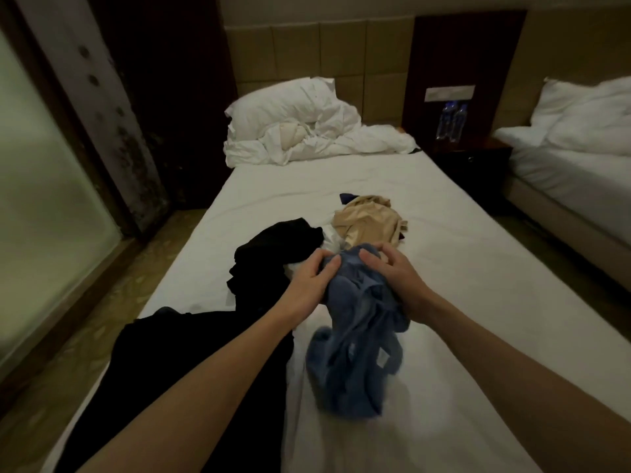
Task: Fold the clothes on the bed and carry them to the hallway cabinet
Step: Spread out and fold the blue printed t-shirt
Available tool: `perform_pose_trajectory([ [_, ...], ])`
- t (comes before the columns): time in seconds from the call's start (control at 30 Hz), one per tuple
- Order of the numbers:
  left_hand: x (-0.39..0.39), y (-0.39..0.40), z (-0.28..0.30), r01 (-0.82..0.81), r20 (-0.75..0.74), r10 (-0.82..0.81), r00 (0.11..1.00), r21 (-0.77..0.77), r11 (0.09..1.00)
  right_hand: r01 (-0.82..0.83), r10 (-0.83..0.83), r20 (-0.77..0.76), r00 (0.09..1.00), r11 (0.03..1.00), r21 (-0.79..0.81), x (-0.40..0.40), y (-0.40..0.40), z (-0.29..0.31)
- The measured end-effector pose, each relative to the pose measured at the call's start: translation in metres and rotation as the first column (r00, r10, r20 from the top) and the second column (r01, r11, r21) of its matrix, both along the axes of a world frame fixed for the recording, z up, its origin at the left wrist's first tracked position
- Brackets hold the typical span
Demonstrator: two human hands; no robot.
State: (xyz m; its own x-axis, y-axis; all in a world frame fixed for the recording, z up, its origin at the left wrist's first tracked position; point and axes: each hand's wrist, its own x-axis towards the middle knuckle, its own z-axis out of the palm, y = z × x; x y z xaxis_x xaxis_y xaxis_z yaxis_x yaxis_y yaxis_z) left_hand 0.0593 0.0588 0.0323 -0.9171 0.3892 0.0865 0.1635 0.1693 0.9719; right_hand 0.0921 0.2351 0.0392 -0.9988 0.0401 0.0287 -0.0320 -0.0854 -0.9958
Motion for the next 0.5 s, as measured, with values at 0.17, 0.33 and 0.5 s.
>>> perform_pose_trajectory([
  [0.17,0.050,-0.007,0.037,0.111,-0.117,-0.127,0.985,-0.135,0.985,-0.195,0.194,0.028,0.981,0.952,0.237,0.064,0.035,0.034],
  [0.33,0.072,-0.027,0.062,0.247,-0.021,-0.255,0.967,-0.191,0.950,-0.183,0.226,0.022,0.974,0.726,0.663,0.101,0.060,0.050],
  [0.5,0.079,-0.037,0.074,0.065,-0.099,-0.105,0.990,-0.342,0.937,0.067,-0.056,-0.042,0.998,0.596,0.800,0.111,0.079,0.050],
])
